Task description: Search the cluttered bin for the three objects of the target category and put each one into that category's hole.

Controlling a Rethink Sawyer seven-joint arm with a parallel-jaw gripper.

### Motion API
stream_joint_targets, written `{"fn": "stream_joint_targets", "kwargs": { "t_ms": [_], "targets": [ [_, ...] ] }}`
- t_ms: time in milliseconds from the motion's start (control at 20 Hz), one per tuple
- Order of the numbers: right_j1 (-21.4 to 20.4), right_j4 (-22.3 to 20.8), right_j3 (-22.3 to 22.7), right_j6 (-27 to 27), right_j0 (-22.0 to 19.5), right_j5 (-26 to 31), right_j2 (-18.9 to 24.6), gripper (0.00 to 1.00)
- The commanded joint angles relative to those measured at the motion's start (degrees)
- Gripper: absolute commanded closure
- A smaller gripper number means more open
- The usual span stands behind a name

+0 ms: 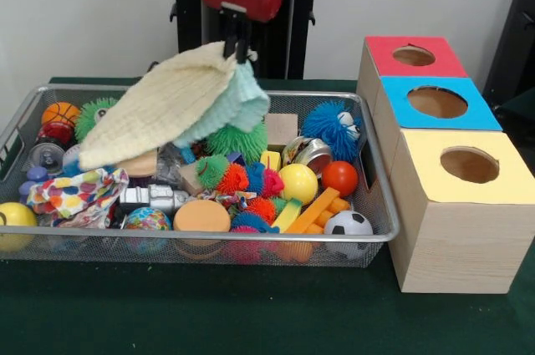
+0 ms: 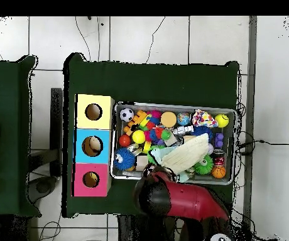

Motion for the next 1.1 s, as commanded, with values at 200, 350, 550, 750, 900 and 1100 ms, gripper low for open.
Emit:
{"fn": "stream_joint_targets", "kwargs": {
  "t_ms": [200,350,550,750,900,1100],
  "targets": [
    [-9.41,9.75,7.27,12.08,6.55,14.96,0.05,1.00],
    [-11.40,11.69,7.24,12.78,8.97,18.08,-1.01,1.00],
    [-11.95,13.29,6.78,12.96,10.82,19.20,-1.67,1.00],
    [-12.75,14.60,5.94,13.01,12.33,20.19,-2.09,1.00],
    [-12.57,16.01,7.01,12.65,12.05,18.01,-1.86,1.00],
    [-11.36,17.26,9.43,8.88,8.65,8.09,1.57,1.00]
  ]
}}
